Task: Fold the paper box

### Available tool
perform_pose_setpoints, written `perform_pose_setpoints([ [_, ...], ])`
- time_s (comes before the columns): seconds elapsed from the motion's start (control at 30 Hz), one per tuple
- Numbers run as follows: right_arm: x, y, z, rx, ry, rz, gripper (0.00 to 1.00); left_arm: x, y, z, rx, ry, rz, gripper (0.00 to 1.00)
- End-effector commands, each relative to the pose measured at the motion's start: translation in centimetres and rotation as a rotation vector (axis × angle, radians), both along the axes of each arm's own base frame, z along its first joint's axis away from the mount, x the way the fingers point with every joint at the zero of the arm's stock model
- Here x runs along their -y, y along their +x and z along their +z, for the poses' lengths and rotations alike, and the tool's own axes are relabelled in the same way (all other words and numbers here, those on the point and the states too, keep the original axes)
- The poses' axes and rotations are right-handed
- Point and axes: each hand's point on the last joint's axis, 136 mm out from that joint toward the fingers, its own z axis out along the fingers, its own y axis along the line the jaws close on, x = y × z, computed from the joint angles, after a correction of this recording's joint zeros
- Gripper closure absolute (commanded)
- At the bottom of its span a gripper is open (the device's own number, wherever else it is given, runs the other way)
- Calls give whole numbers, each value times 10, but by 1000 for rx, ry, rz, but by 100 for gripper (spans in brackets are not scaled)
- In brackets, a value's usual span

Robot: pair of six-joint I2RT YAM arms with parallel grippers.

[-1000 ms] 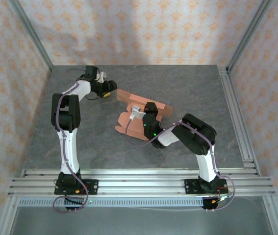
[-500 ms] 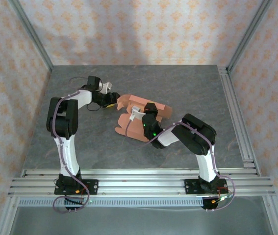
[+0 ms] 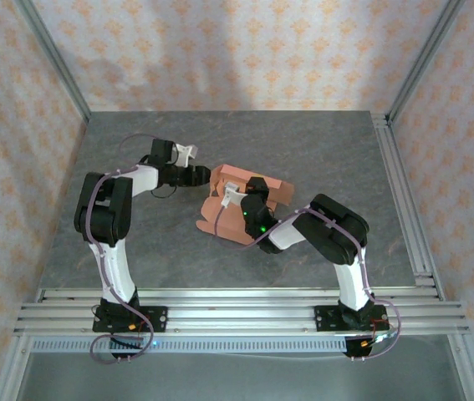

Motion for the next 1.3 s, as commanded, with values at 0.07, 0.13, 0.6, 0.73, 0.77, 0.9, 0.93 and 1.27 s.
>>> perform_pose_setpoints([
  [0.07,-5,2,-5,-12,10,-6,100,1,-1,18,107,10,-28,39],
  [0.13,-5,2,-6,-16,8,-5,100,0,-3,30,137,9,-24,39],
  [0.6,-5,2,-7,-20,3,-6,100,18,-32,27,140,-28,-133,40],
  [0.73,-5,2,-6,-19,3,-8,100,17,-35,23,121,-11,-125,42],
  [0.77,-5,2,-7,-20,2,-8,100,18,-37,22,119,-15,-127,42],
  [0.9,-5,2,-7,-20,3,-9,100,18,-43,21,125,-25,-131,45],
  [0.93,-5,2,-7,-21,3,-10,100,18,-44,21,130,-26,-133,45],
  [1.27,-7,3,-8,-21,5,-5,100,28,-52,23,142,-22,-173,44],
])
